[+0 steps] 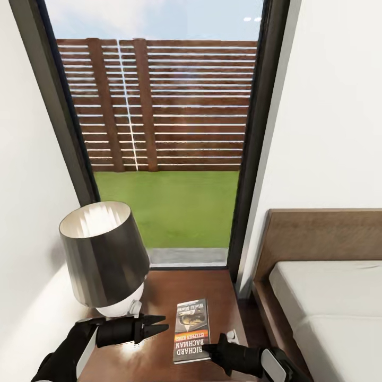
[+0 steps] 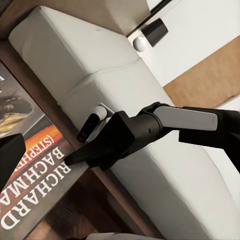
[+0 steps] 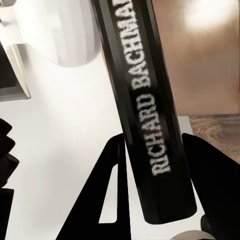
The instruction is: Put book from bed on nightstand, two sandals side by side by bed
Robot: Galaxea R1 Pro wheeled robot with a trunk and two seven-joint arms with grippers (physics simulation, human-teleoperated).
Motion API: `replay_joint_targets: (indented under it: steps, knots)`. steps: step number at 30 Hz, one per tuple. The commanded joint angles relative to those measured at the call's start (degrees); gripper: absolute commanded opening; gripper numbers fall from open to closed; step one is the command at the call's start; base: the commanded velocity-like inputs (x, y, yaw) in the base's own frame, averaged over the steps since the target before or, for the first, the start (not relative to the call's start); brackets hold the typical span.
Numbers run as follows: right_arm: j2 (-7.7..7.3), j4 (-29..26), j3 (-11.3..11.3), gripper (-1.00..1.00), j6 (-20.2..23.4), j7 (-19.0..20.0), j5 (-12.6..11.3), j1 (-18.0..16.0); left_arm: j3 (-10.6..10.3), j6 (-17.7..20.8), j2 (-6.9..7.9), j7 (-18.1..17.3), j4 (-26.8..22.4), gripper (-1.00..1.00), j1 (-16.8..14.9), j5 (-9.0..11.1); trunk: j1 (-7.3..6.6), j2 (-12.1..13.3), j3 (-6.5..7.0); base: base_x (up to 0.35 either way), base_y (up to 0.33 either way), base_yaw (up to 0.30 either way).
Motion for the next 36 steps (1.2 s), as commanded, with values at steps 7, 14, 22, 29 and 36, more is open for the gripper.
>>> replay_joint_targets:
  steps: [7, 14, 22, 29, 36]
  knots:
    - [-0.01, -0.02, 0.06, -1.00, 0.29, -0.01, -0.28, -0.03, 0.00, 0.60, 0.01, -0.18, 0.93, 1.00, -0.03, 0.10, 0.02, -0.02, -0.06, 0.062, 0.000, 0.000]
    - [0.01, -0.02, 0.06, -1.00, 0.29, -0.01, -0.28, -0.03, 0.00, 0.60, 0.01, -0.18, 2.33, 1.00, -0.03, 0.09, 0.02, -0.02, -0.06, 0.115, 0.000, 0.000]
    - [-0.01, -0.02, 0.06, -1.00, 0.29, -0.01, -0.28, -0.03, 0.00, 0.60, 0.01, -0.18, 2.37, 1.00, -0.03, 0.09, 0.02, -0.02, -0.06, 0.012, 0.000, 0.000]
    - [0.00, -0.02, 0.06, -1.00, 0.29, -0.01, -0.28, -0.03, 0.00, 0.60, 0.01, -0.18, 2.37, 1.00, -0.03, 0.09, 1.33, -2.43, -1.13, 0.000, 0.000, 0.000]
    - [-0.02, -0.01, 0.06, -1.00, 0.29, -0.01, -0.28, -0.03, 0.00, 0.60, 0.01, -0.18, 2.37, 1.00, -0.03, 0.09, 2.87, -5.24, -2.39, 0.000, 0.000, 0.000]
